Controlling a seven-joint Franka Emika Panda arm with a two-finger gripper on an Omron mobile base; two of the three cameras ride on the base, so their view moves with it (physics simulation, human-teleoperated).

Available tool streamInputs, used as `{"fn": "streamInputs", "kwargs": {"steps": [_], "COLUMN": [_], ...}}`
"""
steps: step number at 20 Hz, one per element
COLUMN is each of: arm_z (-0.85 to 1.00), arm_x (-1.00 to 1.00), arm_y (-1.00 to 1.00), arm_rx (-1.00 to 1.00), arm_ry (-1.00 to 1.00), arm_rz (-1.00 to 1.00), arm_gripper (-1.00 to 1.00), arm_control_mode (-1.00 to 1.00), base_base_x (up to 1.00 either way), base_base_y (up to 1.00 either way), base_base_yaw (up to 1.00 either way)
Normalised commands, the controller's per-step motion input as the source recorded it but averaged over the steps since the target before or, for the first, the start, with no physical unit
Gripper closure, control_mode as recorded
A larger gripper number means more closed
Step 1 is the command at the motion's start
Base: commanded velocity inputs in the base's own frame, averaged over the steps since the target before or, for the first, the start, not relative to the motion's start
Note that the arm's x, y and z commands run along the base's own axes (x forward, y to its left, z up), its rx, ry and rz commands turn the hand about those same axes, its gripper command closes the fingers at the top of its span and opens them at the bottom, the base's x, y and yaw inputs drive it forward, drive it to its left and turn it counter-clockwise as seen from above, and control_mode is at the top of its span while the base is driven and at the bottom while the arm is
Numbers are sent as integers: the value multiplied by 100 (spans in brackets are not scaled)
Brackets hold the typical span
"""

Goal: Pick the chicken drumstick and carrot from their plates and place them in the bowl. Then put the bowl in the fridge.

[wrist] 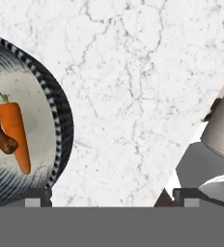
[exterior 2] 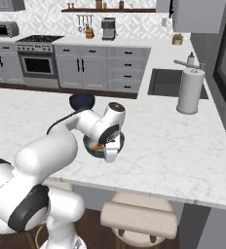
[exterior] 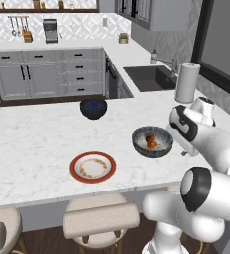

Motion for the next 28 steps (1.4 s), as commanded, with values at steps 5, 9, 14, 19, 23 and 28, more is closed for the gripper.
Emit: {"fn": "streamInputs", "kwargs": {"steps": [5, 9, 14, 19, 23, 28], "arm_z": [-11, -43, -32, -40, -17, -17], "arm_x": [63, 20, 36, 23, 21, 4], "arm_y": [-4, -13, -1, 0, 0, 11], "arm_rx": [0, 0, 0, 0, 0, 0], "arm_ry": [0, 12, 3, 0, 0, 0], "arm_rz": [0, 0, 0, 0, 0, 0], "arm_gripper": [-100, -100, -100, -100, -100, 100], "arm_control_mode": [-100, -100, -100, -100, -100, -100], "base_base_x": [0, 0, 0, 0, 0, 0], "base_base_y": [0, 0, 0, 0, 0, 0], "base_base_yaw": [0, 0, 0, 0, 0, 0]}}
